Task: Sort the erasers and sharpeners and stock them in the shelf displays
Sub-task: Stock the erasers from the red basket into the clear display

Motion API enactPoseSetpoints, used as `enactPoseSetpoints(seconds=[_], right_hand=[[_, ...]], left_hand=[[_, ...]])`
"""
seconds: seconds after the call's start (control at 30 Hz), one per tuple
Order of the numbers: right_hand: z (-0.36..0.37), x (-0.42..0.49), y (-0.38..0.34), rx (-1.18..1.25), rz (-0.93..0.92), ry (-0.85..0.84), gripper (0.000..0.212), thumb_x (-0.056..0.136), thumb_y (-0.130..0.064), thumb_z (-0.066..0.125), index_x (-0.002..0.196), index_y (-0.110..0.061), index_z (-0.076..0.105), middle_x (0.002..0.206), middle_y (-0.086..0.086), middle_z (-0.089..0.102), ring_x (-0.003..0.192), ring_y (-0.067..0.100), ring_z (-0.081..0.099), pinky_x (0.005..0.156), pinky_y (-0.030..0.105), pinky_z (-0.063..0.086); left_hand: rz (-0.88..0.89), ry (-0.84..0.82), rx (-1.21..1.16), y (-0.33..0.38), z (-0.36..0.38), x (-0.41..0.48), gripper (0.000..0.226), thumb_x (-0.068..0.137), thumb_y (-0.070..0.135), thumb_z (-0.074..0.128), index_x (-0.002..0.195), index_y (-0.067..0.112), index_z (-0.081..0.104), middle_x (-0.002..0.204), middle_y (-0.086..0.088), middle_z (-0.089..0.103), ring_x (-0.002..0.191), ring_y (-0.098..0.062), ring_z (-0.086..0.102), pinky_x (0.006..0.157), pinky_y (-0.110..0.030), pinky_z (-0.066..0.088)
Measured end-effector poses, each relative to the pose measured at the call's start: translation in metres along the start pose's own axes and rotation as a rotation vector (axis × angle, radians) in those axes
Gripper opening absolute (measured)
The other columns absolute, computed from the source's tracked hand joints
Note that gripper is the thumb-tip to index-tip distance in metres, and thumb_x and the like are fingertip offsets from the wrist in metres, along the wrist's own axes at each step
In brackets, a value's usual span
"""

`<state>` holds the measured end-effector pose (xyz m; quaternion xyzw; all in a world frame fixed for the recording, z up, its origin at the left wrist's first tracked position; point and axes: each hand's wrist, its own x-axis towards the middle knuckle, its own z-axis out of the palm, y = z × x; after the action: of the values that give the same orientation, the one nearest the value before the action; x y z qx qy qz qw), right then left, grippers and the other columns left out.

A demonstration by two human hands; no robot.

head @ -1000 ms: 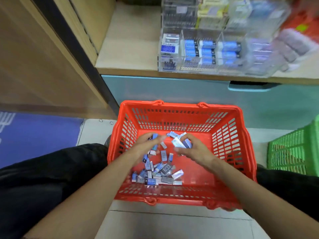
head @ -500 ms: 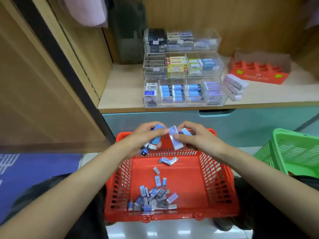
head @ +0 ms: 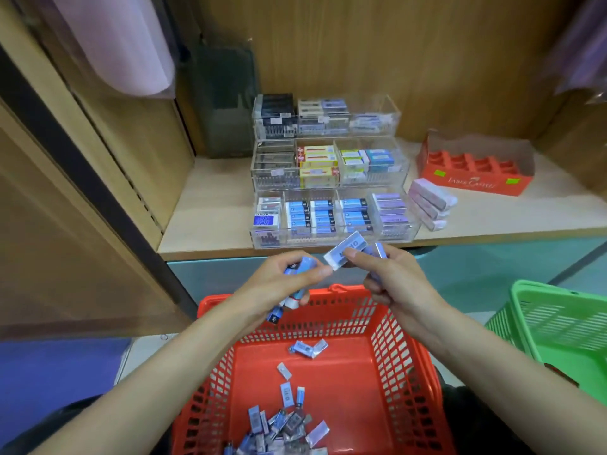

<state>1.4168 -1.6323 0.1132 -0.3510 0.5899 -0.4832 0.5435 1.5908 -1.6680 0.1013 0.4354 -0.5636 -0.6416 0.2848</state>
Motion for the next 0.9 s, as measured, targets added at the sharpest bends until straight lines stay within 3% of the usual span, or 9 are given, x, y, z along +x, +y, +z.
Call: enactPoseSetpoints(seconds=[0.17,0.33,0.47,0.57,0.63,0.7,0.73,0.8,0.9], right_hand=[[-0.004,0.0,-0.001,0.126,-0.031,0.026,0.019,0.083,-0.02,0.067,0.097,-0.011,0.057,0.087,0.011,0.042,0.042,0.006,0.023,0.038,0.02,0.012],[-0.012,-0.005,-0.003,0.184,-0.006,0.055,0.01,0.085,-0.019,0.066,0.078,-0.016,0.059,0.08,0.001,0.066,0.045,0.006,0.027,0.041,0.02,0.015],[-0.015,-0.001,-0.005,0.15,-0.012,0.106,0.01,0.084,-0.021,0.068,0.08,-0.016,0.06,0.075,-0.002,0.063,0.046,0.006,0.027,0.041,0.017,0.019],[-0.016,0.003,-0.009,-0.048,-0.209,0.138,0.011,0.082,-0.016,0.07,0.09,-0.013,0.062,0.069,-0.011,0.058,0.053,0.002,0.047,0.052,0.013,0.036],[-0.022,0.008,-0.012,-0.195,-0.326,0.156,0.033,0.079,-0.016,0.074,0.108,-0.02,0.058,0.092,-0.016,0.063,0.082,-0.006,0.057,0.073,0.008,0.041],[-0.032,0.014,-0.013,-0.383,-0.451,0.181,0.044,0.079,-0.022,0.074,0.117,-0.031,0.054,0.111,-0.018,0.056,0.101,-0.012,0.049,0.085,0.005,0.036],[-0.039,0.016,-0.014,-0.531,-0.536,0.192,0.044,0.079,-0.027,0.074,0.118,-0.034,0.054,0.113,-0.018,0.052,0.103,-0.011,0.048,0.085,0.01,0.039],[-0.051,0.022,-0.016,-0.961,-0.735,0.231,0.043,0.08,-0.044,0.065,0.121,-0.037,0.054,0.113,-0.017,0.046,0.096,-0.005,0.05,0.067,0.02,0.044],[-0.062,0.031,-0.02,-1.259,-0.933,0.19,0.038,0.08,-0.053,0.051,0.115,-0.039,0.055,0.11,-0.018,0.043,0.087,-0.001,0.05,0.05,0.016,0.037]], left_hand=[[0.064,0.041,-0.086,0.01,0.015,0.011,0.018,0.076,0.022,0.071,0.084,0.012,0.059,0.047,0.006,0.043,0.04,-0.01,0.04,0.038,-0.015,0.029],[0.11,0.026,0.068,0.011,0.024,0.02,0.016,0.079,0.021,0.074,0.081,0.017,0.06,0.053,0.009,0.049,0.047,-0.009,0.043,0.043,-0.018,0.033],[0.095,0.053,-0.001,0.013,0.032,0.029,0.01,0.085,0.012,0.065,0.081,0.014,0.057,0.043,0.008,0.044,0.035,-0.006,0.04,0.038,-0.012,0.03],[0.033,0.053,-0.037,0.021,0.032,0.035,0.008,0.088,0.013,0.062,0.084,0.015,0.055,0.039,0.007,0.04,0.031,-0.005,0.036,0.034,-0.01,0.023],[0.024,0.054,-0.016,0.026,0.029,0.041,0.008,0.087,0.017,0.063,0.083,0.018,0.056,0.039,0.006,0.04,0.031,-0.007,0.035,0.035,-0.01,0.021],[0.025,0.058,-0.004,0.029,0.026,0.046,0.011,0.086,0.018,0.065,0.079,0.02,0.056,0.04,0.005,0.04,0.032,-0.008,0.036,0.037,-0.012,0.021],[0.027,0.055,0.002,0.029,0.025,0.049,0.012,0.086,0.018,0.065,0.079,0.021,0.056,0.04,0.005,0.04,0.033,-0.008,0.037,0.038,-0.013,0.022],[0.026,0.029,0.022,0.031,0.024,0.053,0.011,0.085,0.018,0.066,0.08,0.02,0.057,0.04,0.003,0.041,0.035,-0.01,0.038,0.04,-0.016,0.024],[0.026,-0.034,0.052,0.032,0.027,0.053,0.009,0.086,0.016,0.065,0.084,0.015,0.056,0.041,0.002,0.042,0.034,-0.01,0.038,0.038,-0.014,0.026]])
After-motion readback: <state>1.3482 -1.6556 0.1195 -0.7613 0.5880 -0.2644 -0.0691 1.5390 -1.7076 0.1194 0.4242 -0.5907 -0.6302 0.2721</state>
